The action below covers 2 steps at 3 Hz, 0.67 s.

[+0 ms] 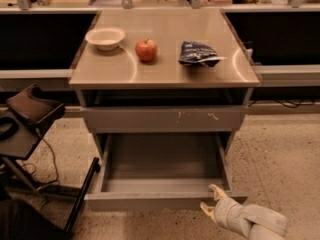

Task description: Open middle drawer

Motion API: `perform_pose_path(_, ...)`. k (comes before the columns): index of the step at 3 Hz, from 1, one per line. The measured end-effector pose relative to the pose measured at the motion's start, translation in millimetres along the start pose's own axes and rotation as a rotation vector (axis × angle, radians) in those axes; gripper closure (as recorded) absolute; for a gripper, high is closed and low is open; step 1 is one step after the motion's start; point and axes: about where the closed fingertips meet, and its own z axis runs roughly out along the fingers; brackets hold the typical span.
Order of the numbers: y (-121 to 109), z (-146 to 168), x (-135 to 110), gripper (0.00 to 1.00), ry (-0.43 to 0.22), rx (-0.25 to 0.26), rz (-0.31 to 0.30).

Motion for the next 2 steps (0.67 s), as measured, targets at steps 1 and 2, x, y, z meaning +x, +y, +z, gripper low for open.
perform_pose_path(1,-1.1,-2.5,-2.3,1.00,0.000,0.000,0.000)
perform_pose_path(2,6.2,-2.2,-3.7,1.00,-0.013,-0.006,-0.018)
